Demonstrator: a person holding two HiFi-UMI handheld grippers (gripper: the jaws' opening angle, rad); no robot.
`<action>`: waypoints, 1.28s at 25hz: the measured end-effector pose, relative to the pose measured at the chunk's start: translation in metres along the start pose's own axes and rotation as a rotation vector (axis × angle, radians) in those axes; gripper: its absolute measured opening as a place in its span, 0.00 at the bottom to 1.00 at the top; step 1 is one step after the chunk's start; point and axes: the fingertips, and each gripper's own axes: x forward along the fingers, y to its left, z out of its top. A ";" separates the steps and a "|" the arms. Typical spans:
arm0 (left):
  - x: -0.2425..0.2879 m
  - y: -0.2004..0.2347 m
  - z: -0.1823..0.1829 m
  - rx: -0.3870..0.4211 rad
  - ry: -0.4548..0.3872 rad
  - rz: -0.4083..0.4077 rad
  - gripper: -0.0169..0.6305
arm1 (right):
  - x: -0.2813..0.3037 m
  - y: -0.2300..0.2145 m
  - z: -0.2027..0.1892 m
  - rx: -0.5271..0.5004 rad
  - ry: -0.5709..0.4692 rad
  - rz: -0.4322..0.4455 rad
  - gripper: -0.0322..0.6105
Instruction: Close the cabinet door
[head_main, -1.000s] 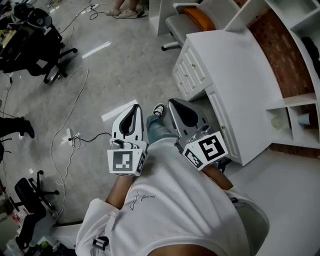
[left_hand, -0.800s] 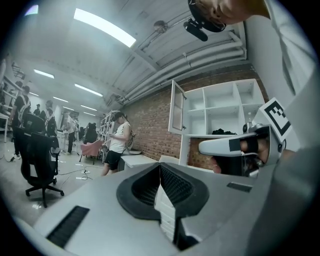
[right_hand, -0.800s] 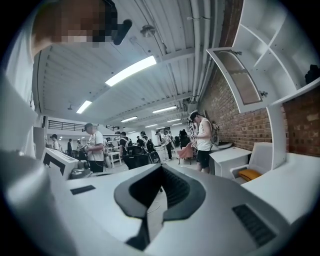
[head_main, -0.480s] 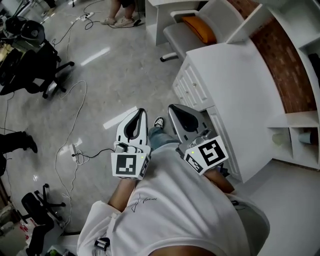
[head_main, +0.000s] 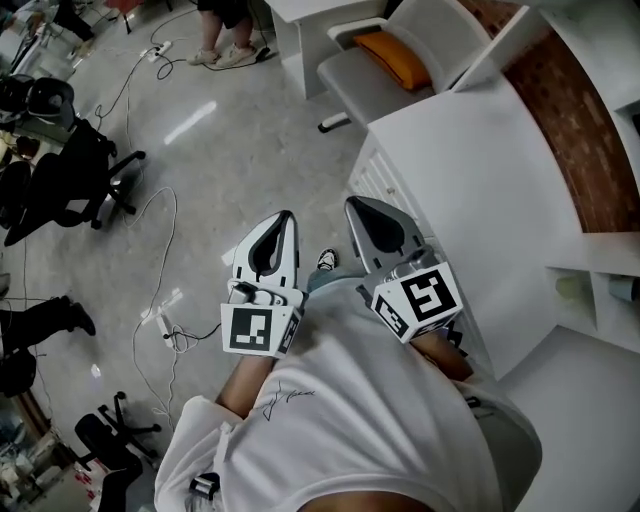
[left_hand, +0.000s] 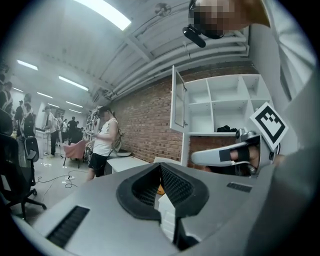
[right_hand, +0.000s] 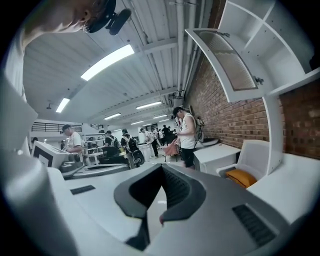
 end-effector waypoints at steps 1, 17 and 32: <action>0.010 0.003 0.001 0.000 0.008 -0.012 0.05 | 0.005 -0.008 0.002 0.009 0.000 -0.013 0.09; 0.122 -0.033 0.007 0.046 0.037 -0.284 0.05 | 0.020 -0.094 0.001 0.103 0.000 -0.193 0.09; 0.248 -0.023 0.029 0.081 0.080 -0.581 0.05 | 0.073 -0.186 0.041 0.056 -0.014 -0.549 0.09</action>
